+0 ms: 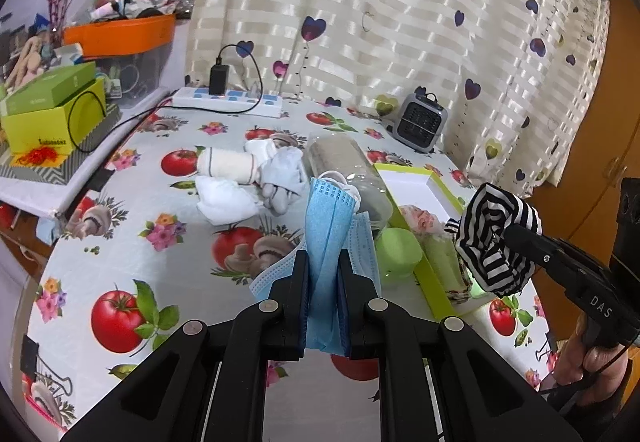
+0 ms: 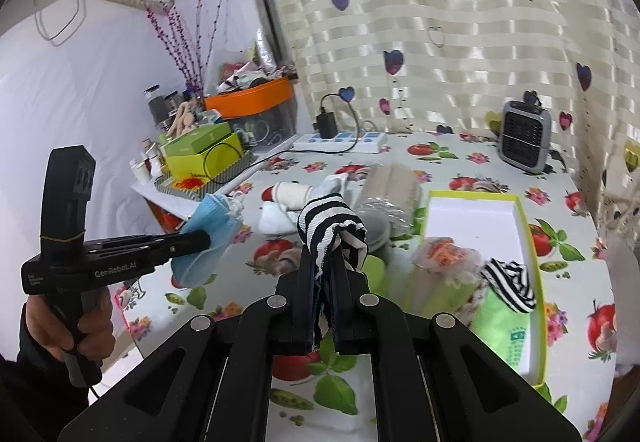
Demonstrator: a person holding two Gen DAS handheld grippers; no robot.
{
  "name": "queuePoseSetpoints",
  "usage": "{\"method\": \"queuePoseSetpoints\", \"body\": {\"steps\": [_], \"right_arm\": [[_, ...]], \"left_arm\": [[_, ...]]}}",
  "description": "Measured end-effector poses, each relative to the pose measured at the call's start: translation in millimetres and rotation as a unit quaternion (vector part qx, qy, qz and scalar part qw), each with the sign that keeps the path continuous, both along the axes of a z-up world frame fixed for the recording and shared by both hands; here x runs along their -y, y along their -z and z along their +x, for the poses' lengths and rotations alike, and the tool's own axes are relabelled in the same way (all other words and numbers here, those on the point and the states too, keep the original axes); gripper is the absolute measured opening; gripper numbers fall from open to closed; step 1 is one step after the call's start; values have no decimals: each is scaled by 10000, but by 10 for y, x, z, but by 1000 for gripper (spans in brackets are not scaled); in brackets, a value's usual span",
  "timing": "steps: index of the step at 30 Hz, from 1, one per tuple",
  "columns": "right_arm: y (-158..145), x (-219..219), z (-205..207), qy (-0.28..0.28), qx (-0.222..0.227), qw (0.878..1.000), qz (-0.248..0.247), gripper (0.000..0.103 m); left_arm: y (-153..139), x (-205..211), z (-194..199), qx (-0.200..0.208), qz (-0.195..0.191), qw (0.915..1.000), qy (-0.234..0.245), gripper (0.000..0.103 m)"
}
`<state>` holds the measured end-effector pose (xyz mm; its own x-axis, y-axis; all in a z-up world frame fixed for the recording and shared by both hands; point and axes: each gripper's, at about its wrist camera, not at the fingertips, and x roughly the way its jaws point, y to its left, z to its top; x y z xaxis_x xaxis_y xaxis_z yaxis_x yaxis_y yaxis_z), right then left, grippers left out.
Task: Organize soft objects
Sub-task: 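Carry the blue mask and striped sock over the white box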
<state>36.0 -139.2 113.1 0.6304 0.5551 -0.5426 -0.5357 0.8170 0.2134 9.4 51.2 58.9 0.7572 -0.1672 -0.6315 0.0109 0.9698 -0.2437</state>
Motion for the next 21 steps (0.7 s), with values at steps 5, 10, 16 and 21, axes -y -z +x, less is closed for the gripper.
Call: {"method": "queuePoseSetpoints", "body": {"steps": [5, 10, 16, 21], "right_arm": [[37, 171, 48, 190, -68, 9998, 51, 6], [57, 337, 92, 376, -117, 9992, 95, 6], [77, 472, 117, 515, -149, 9985, 132, 6], [88, 586, 132, 637, -166, 9977, 165, 6]], "left_arm": [[-11, 90, 76, -18, 34, 10000, 84, 11], [-27, 173, 142, -17, 37, 9998, 169, 11], [-85, 279, 204, 40, 48, 9996, 270, 11], [-126, 429, 260, 85, 73, 9989, 449, 11]]}}
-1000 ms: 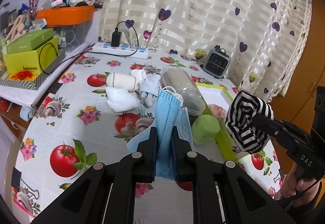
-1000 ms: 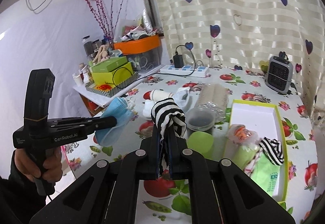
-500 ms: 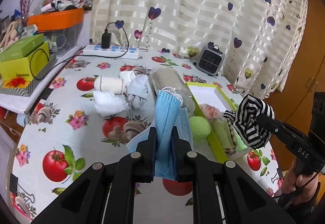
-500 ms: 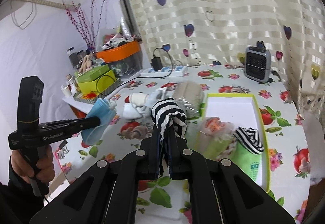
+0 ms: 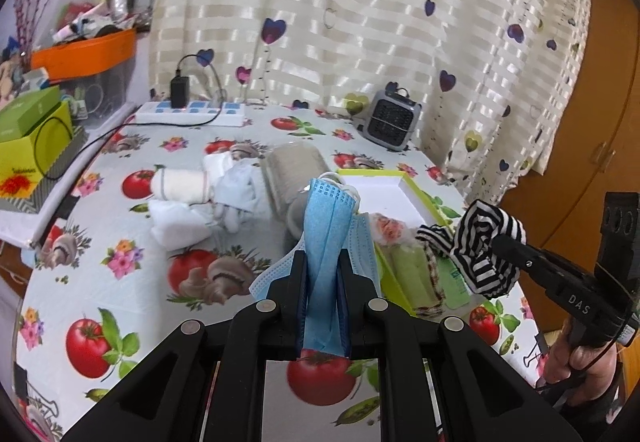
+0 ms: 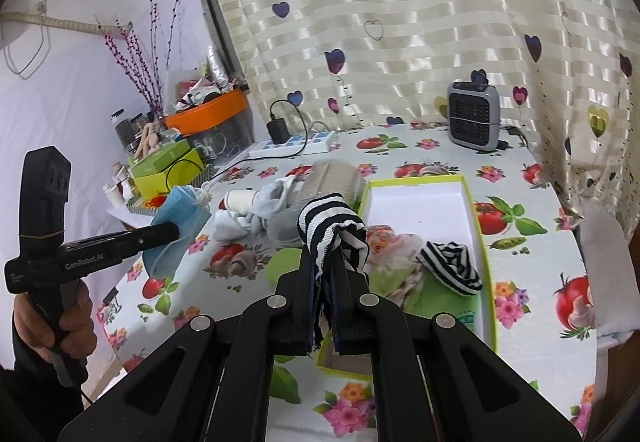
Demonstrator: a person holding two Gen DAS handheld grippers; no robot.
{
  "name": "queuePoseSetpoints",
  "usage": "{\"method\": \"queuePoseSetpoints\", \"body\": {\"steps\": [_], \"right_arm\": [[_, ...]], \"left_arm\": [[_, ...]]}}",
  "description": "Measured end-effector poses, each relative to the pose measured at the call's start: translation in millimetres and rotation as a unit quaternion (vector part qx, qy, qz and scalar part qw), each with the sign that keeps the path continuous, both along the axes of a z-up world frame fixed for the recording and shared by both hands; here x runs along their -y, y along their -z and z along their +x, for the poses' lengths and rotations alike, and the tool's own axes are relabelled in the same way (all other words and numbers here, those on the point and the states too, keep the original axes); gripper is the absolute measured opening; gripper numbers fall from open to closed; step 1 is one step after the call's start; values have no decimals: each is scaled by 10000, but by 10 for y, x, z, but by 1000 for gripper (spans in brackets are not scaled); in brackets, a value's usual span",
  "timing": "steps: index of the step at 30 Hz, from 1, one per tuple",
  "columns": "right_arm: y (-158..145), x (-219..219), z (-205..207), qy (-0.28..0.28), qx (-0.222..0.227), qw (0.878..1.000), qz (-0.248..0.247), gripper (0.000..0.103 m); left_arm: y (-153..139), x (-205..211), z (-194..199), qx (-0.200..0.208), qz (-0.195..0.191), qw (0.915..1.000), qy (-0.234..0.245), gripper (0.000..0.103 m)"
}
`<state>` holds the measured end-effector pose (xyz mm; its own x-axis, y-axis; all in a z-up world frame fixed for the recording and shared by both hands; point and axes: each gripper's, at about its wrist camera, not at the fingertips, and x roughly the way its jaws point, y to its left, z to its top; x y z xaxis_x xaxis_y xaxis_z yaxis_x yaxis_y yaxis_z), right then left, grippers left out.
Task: Organize soft objects
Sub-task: 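Carry the blue mask and striped sock over the white box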
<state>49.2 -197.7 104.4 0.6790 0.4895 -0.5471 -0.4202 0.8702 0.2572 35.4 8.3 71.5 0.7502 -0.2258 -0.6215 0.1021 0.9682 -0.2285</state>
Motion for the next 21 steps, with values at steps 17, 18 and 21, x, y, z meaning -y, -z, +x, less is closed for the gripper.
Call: {"method": "queuePoseSetpoints", "body": {"steps": [17, 18, 21], "right_arm": [[187, 449, 131, 579, -303, 9979, -32, 6], [214, 466, 147, 596, -343, 9976, -39, 6], [299, 501, 203, 637, -459, 9969, -82, 6]], "left_arm": [[36, 585, 253, -69, -15, 9978, 662, 11], [42, 601, 266, -78, -14, 9977, 679, 11], [70, 664, 312, -122, -1, 9971, 747, 11]]}}
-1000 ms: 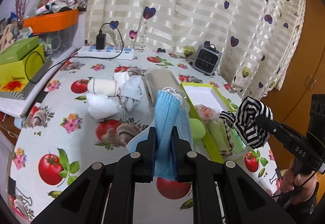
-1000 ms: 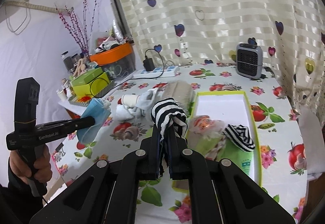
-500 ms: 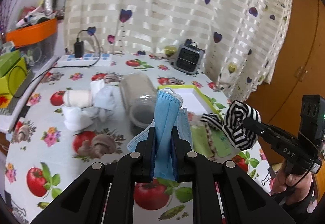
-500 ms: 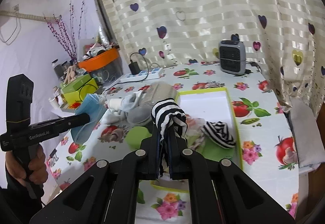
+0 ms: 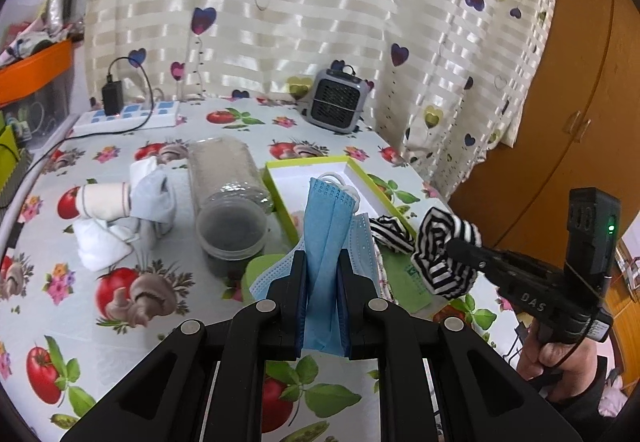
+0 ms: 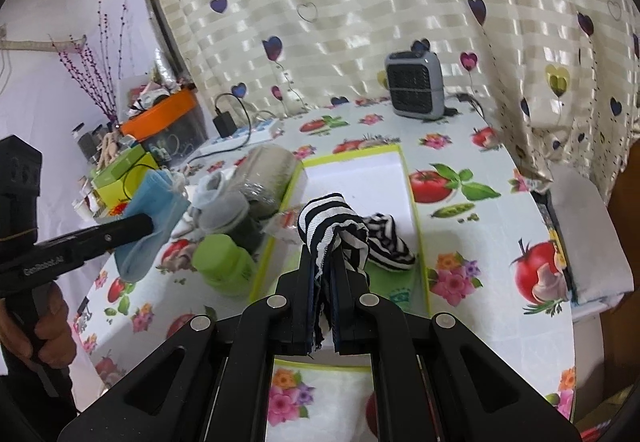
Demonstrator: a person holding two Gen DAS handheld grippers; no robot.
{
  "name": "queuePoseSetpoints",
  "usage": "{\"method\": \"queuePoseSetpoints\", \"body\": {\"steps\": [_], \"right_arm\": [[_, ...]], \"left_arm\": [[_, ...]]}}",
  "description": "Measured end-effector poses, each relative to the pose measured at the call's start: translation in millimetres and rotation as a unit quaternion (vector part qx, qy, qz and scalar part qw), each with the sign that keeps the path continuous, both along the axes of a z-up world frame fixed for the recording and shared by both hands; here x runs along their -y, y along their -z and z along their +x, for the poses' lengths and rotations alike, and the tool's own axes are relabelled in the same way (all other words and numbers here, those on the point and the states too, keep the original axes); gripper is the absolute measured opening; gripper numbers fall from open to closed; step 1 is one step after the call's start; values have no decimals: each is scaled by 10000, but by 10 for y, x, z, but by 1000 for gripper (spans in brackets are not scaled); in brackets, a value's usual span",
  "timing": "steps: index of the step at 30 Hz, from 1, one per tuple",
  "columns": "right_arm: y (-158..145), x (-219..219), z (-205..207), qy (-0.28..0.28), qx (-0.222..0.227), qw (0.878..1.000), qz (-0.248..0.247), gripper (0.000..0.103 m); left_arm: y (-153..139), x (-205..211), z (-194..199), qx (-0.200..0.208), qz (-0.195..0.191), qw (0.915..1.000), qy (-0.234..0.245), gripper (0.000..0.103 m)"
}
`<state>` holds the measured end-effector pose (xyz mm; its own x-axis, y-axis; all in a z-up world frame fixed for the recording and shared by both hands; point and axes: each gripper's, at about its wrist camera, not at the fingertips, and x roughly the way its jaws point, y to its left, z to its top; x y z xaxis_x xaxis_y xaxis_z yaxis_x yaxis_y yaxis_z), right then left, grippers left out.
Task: Organize soft objects
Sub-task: 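Carry the blue mask and striped sock over the white box, then lower the mask and striped sock into the box and open both tools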
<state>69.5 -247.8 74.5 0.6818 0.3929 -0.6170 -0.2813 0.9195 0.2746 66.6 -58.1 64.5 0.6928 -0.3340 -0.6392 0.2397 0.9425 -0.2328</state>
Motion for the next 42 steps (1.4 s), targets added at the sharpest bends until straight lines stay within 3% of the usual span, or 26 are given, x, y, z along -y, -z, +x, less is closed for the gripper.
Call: {"method": "queuePoseSetpoints", "body": {"steps": [10, 18, 22, 25, 37, 42], "right_arm": [[408, -70, 211, 69, -660, 9940, -870, 11], [155, -92, 49, -237, -105, 9969, -746, 35], [107, -32, 17, -341, 41, 9989, -309, 35], [127, 82, 39, -126, 3, 9999, -87, 35], [197, 236, 101, 62, -160, 9999, 20, 35], [230, 302, 126, 153, -222, 9996, 24, 35]], "left_arm": [[109, 201, 183, -161, 57, 9997, 191, 11], [157, 326, 300, -234, 67, 9992, 322, 11], [175, 363, 332, -264, 72, 9990, 352, 11], [186, 381, 352, -273, 85, 9989, 374, 11], [337, 657, 736, -478, 151, 9974, 522, 12], [468, 808, 890, -716, 95, 9950, 683, 18]]}}
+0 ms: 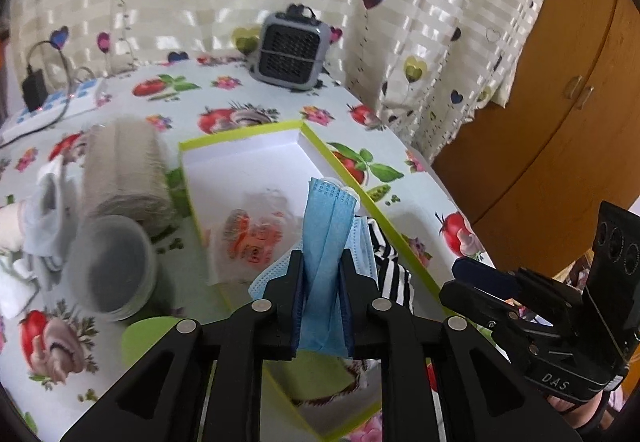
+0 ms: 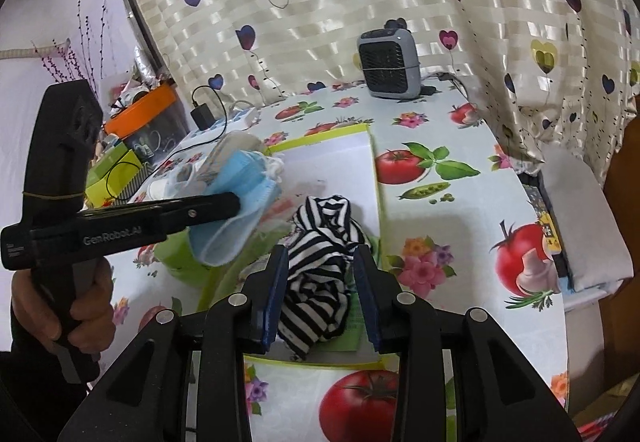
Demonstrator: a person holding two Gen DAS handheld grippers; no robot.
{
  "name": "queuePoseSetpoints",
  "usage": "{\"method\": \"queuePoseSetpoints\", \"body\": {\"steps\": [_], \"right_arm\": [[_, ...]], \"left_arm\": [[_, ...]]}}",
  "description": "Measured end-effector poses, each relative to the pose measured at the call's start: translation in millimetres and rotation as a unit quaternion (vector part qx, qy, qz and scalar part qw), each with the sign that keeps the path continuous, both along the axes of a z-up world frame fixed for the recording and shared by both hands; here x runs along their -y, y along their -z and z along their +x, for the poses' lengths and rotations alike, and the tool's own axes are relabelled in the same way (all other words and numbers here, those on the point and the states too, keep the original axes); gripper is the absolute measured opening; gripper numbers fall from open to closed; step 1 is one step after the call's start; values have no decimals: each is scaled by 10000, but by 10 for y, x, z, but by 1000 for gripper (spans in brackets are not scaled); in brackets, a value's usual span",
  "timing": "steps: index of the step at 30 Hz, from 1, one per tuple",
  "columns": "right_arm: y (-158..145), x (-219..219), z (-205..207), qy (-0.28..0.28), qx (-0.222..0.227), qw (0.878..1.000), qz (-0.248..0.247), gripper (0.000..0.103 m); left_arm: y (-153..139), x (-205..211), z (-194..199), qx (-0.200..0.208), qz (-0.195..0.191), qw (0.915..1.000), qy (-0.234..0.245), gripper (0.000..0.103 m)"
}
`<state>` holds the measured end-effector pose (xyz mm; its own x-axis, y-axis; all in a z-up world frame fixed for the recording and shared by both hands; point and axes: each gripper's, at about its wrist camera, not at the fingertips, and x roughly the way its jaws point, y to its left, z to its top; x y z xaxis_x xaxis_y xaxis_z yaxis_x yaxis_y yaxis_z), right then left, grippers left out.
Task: Organize soft objects
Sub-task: 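Lower the mask and striped sock into the box and open both tools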
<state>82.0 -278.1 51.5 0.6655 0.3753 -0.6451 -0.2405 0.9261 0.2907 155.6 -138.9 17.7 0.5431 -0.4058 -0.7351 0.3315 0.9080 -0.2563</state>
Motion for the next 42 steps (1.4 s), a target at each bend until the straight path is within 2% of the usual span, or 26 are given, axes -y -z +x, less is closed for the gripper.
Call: {"method": "queuePoseSetpoints", "body": {"steps": [7, 12, 17, 21, 22, 25, 26, 35, 42], "right_arm": [[18, 77, 15, 110, -49, 9999, 29, 35], [-2, 96, 6, 140, -11, 9999, 67, 35], [-31, 83, -28, 128, 32, 9999, 61, 35], [-44, 81, -59, 111, 53, 9999, 66, 35], [-44, 79, -66, 106, 56, 9999, 66, 35], [-44, 79, -70, 119, 43, 9999, 63, 35], [-42, 81, -77, 119, 43, 9999, 66, 35], [-12, 71, -97, 110, -38, 9999, 28, 35], [-54, 39, -110, 111, 14, 9999, 2, 35]], "left_arm": [[67, 94, 36, -156, -146, 9996, 209, 35], [-6, 58, -14, -50, -184, 9997, 155, 38], [-137, 16, -94, 182, -220, 9995, 111, 38], [-58, -20, -90, 71, -218, 9997, 5, 37], [-49, -19, -97, 74, -221, 9997, 10, 36], [-24, 29, -115, 161, -149, 9997, 76, 21], [-5, 47, -106, 141, -122, 9998, 100, 19], [267, 147, 61, -246, 12, 9995, 189, 19], [133, 147, -57, 21, 127, 9997, 208, 20]]}}
